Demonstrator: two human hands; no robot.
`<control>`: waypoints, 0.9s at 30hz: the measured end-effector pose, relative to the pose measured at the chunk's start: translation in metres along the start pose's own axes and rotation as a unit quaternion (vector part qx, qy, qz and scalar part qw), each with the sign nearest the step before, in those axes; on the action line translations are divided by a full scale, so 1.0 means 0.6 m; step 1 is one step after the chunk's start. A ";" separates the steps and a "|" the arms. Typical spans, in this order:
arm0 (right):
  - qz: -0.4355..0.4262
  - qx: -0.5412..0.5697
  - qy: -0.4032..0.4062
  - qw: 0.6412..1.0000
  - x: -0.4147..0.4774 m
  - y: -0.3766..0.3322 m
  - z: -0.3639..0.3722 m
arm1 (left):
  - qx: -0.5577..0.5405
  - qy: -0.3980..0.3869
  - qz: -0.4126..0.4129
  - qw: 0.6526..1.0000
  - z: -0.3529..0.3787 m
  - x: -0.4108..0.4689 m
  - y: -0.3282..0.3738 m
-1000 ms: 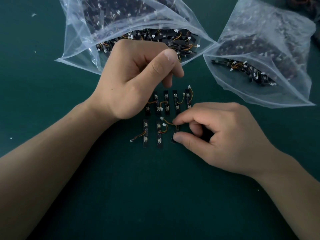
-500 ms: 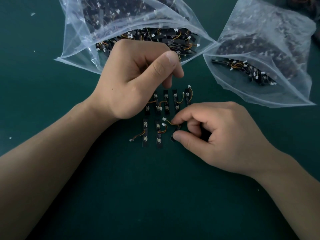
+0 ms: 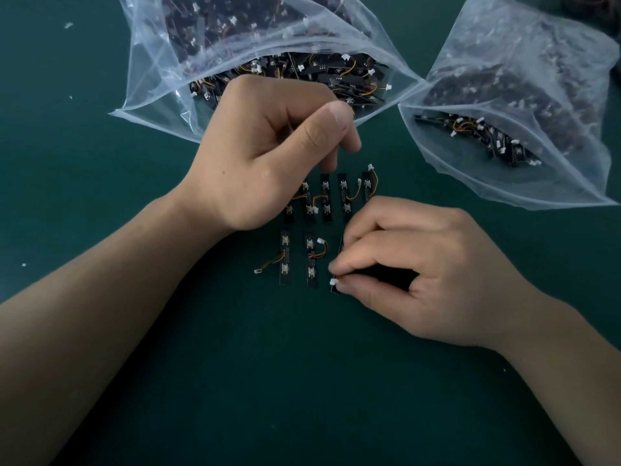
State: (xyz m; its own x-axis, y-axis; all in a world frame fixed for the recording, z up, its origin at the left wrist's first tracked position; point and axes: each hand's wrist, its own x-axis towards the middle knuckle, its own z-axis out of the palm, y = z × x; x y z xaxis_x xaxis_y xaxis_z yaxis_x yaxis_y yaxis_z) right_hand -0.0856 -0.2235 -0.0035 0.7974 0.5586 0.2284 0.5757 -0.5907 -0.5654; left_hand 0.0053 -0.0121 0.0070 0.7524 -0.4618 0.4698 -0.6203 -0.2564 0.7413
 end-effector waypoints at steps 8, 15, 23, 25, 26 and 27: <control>0.027 0.013 0.025 0.999 -0.002 -0.007 -0.005 | -0.004 -0.004 -0.004 1.000 -0.001 0.000 0.000; 0.057 -0.048 0.020 0.997 0.005 -0.021 -0.005 | -0.002 -0.006 -0.008 1.000 -0.001 0.000 0.000; 0.066 -0.054 0.020 0.996 0.004 -0.017 -0.005 | 0.000 -0.009 -0.004 1.000 0.000 -0.001 -0.001; 0.066 -0.051 0.019 0.996 0.003 -0.016 -0.005 | -0.002 -0.010 -0.004 1.000 0.000 -0.001 -0.001; 0.065 -0.049 0.019 0.996 0.003 -0.015 -0.004 | -0.002 -0.011 -0.004 1.000 0.000 -0.001 -0.001; 0.064 -0.047 0.019 0.997 0.003 -0.014 -0.004 | -0.002 -0.011 -0.004 1.000 0.000 -0.001 -0.001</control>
State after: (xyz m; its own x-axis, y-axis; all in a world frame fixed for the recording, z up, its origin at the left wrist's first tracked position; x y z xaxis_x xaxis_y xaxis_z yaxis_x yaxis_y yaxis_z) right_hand -0.0888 -0.2188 0.0036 0.8705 0.4541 0.1896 0.4819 -0.7085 -0.5156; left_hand 0.0053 -0.0118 0.0064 0.7517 -0.4788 0.4535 -0.6137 -0.2562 0.7468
